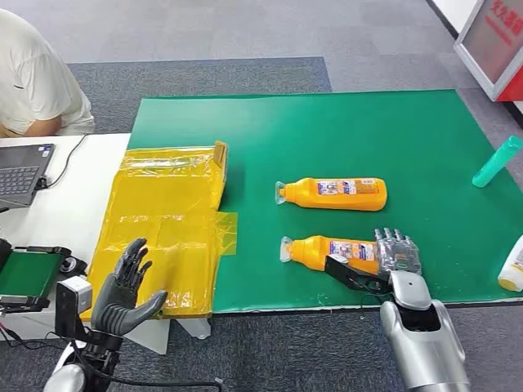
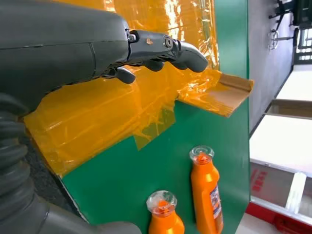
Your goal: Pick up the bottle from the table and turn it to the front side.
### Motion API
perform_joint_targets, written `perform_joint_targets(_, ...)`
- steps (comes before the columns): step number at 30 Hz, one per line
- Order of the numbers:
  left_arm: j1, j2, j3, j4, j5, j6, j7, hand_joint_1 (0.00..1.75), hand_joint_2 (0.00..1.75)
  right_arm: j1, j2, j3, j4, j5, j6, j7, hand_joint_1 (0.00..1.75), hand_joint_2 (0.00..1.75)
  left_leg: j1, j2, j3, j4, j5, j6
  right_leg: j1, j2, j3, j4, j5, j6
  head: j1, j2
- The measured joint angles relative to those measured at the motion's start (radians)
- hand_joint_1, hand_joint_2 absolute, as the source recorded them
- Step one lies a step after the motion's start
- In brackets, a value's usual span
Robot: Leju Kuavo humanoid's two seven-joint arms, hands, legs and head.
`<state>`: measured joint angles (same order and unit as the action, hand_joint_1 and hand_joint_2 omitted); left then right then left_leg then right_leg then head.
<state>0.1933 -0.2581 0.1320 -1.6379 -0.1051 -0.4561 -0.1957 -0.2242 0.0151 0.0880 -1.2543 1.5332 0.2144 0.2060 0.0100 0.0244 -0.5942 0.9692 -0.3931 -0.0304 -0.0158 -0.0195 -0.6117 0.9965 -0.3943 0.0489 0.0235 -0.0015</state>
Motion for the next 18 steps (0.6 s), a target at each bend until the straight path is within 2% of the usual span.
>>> perform_joint_targets(7,0.001,0.002,-0.03,0.019,0.0,0.009,0.0,0.0,1.75,-0.033,-0.01,0.038,0.057,0.0,-0.019,0.008,0.0,1.75,0.0,0.0,0.003,0.0,0.0,0.0,0.0,0.0,0.003,0.0,0.001,-0.001,0.0,0.0)
perform_joint_targets(8,0.001,0.002,-0.034,0.021,0.0,0.011,0.0,0.0,1.75,-0.037,-0.011,0.043,0.066,0.0,-0.023,0.009,0.06,1.75,0.0,0.0,0.004,0.0,0.0,0.0,0.0,0.0,0.003,0.0,0.001,-0.001,0.0,0.0)
perform_joint_targets(11,0.002,0.002,-0.044,0.027,0.0,0.018,0.001,0.0,1.75,-0.047,-0.012,0.052,0.092,0.0,-0.034,0.002,1.37,1.75,0.0,0.001,0.005,0.0,0.001,0.001,0.0,0.0,0.005,-0.001,0.002,-0.001,0.0,0.0)
perform_joint_targets(12,0.003,0.002,-0.046,0.029,0.001,0.021,0.001,0.0,1.75,-0.05,-0.012,0.054,0.104,0.0,-0.041,-0.003,1.75,1.75,0.0,0.001,0.005,0.0,0.001,0.001,0.0,0.0,0.005,-0.001,0.003,-0.001,0.0,0.0)
perform_joint_targets(18,0.008,0.007,-0.047,0.039,0.005,0.027,0.004,0.0,1.75,-0.072,-0.012,0.059,0.164,0.0,-0.071,-0.02,1.75,1.75,0.0,0.001,0.004,0.0,0.005,0.001,0.0,0.0,0.004,-0.001,0.005,0.0,0.0,0.0)
